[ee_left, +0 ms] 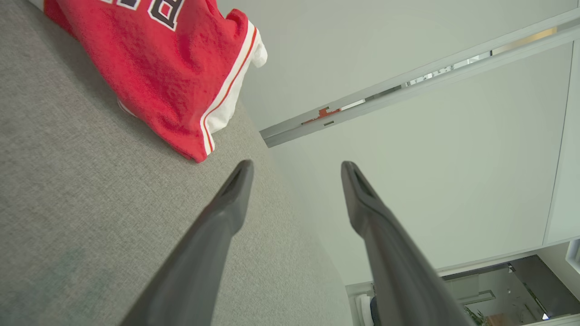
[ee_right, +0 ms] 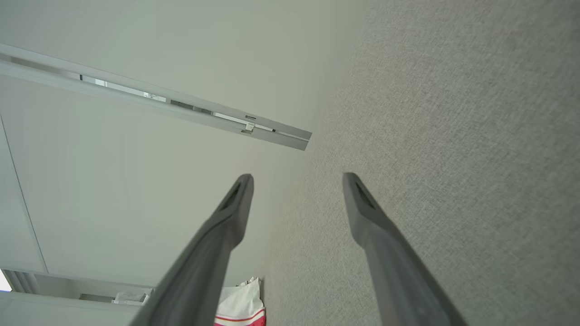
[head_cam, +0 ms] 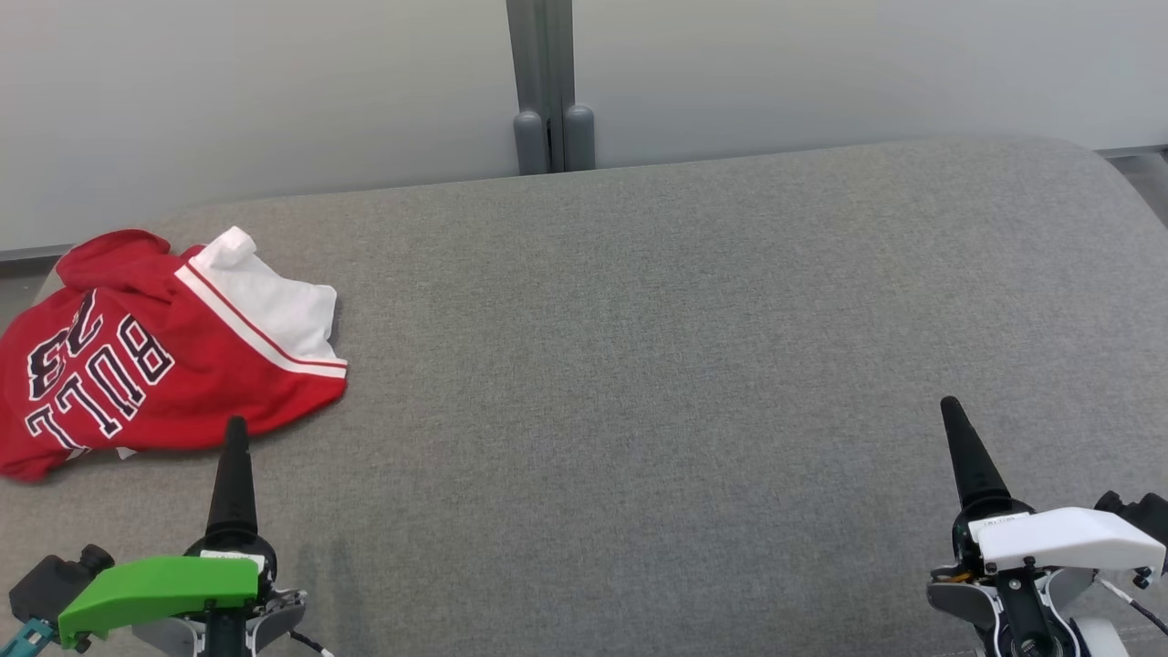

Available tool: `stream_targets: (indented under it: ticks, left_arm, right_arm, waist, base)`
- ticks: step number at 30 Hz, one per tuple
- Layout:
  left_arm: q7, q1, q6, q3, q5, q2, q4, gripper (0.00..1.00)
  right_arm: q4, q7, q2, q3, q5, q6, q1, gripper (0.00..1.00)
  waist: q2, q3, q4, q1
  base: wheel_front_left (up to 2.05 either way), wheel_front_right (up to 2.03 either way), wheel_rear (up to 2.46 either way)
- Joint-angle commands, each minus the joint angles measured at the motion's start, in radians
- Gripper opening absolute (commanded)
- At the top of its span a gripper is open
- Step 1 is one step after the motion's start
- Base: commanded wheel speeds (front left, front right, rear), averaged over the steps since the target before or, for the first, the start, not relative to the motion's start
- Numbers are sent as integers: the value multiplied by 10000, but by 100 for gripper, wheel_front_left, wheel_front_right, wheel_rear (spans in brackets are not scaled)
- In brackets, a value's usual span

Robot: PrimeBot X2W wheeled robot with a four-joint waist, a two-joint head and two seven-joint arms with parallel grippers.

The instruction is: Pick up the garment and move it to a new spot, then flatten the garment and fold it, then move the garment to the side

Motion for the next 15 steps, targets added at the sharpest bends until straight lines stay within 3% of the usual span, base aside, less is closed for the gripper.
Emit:
stream_targets:
  ticks: [1, 15]
  left_arm:
    - [-114, -32, 35, -34, 525, 67, -258, 100]
    - [-610, 140, 271, -270, 3341, 84, -685, 100]
  right_arm:
    - [-281, -115, -60, 47, -435, 39, -71, 100]
    - [-633, -612, -76, 324, -2580, 43, 108, 100]
  waist:
    - [0, -3, 3, 0]
    - [0, -29, 35, 0]
  base:
    - [0, 0, 0]
    - [0, 0, 0]
